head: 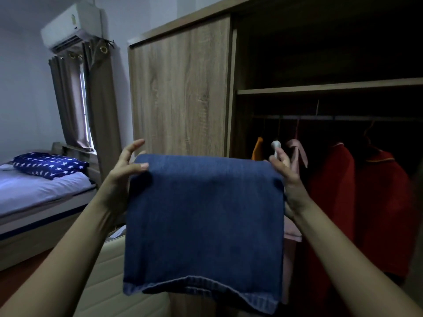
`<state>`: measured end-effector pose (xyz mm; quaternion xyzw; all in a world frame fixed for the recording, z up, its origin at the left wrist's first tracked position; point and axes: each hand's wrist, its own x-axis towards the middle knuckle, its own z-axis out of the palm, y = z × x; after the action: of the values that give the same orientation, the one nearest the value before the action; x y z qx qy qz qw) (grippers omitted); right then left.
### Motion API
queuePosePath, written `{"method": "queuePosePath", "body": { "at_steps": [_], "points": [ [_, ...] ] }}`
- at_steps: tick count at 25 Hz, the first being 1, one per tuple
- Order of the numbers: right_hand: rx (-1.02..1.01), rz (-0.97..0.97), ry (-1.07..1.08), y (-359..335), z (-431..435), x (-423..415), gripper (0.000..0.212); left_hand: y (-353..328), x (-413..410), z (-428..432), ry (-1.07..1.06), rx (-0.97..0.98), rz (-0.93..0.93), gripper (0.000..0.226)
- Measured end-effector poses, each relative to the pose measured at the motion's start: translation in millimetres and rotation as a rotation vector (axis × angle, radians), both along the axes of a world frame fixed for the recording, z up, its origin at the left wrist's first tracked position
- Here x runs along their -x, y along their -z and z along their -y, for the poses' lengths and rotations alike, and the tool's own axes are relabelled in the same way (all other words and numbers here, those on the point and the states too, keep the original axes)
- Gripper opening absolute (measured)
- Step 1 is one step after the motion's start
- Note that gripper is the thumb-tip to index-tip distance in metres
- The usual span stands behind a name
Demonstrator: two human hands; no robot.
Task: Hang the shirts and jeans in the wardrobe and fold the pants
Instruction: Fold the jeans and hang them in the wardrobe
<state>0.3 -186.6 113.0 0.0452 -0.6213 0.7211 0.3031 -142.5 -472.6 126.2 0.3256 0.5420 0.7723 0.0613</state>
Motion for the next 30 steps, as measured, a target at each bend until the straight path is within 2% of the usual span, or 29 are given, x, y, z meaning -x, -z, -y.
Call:
{"method": "queuePosePath", "body": {
  "at_steps": [2, 4, 6, 7, 9, 13, 14, 15, 17, 20, 23, 24, 27, 28, 30],
  "points": [
    [-0.204, -0.049, -0.009, -7, 0, -12, 0.117, -2, 6, 4, -0.006, 0.016, -0.126, 0.084],
    [-0.433, -0.058, 0.036, -9, -5, -15, 0.119, -7, 6, 5, -0.027, -0.043, -0.214, 0.077],
    [-0.542, -0.127, 0.121, -12, -2, -13, 0.122, -9, 6, 4, -0.104, -0.098, -0.279, 0.068],
    [-0.546, -0.168, 0.169, -15, 1, -14, 0.114, -11, 6, 5, -0.149, -0.112, -0.302, 0.065],
    [-0.554, -0.242, 0.298, -17, 7, -13, 0.085, -13, 3, 8, -0.199, -0.113, -0.355, 0.066],
    [-0.545, -0.274, 0.611, -20, 7, -5, 0.038, -11, -1, 12, -0.155, 0.087, -0.486, 0.115],
    [-0.541, -0.268, 0.688, -20, 5, -3, 0.034, -9, -1, 8, -0.197, 0.136, -0.516, 0.111],
    [-0.547, -0.252, 0.763, -20, 3, 0, 0.035, -7, 2, 4, -0.234, 0.16, -0.518, 0.097],
    [-0.563, -0.236, 0.84, -20, 4, 2, 0.04, -3, 14, -4, -0.293, 0.163, -0.502, 0.056],
    [-0.521, -0.258, 0.741, -18, 10, 5, 0.033, 9, 28, -11, -0.347, 0.116, -0.455, 0.022],
    [-0.52, -0.104, 0.693, -22, 3, 18, 0.035, 12, 27, -25, -0.377, 0.02, -0.357, 0.005],
    [-0.503, -0.016, 0.667, -24, -1, 25, 0.037, 12, 28, -28, -0.343, 0.021, -0.329, 0.009],
    [-0.32, 0.192, 0.55, -43, 8, 29, 0.028, 12, 37, -38, -0.167, 0.12, -0.159, 0.073],
    [-0.213, 0.195, 0.448, -47, 12, 27, 0.024, 13, 42, -40, -0.162, 0.119, -0.095, 0.075],
    [0.021, 0.15, 0.138, -46, 7, 23, 0.027, 6, 43, -41, -0.248, 0.112, -0.01, 0.042]
  ]
}}
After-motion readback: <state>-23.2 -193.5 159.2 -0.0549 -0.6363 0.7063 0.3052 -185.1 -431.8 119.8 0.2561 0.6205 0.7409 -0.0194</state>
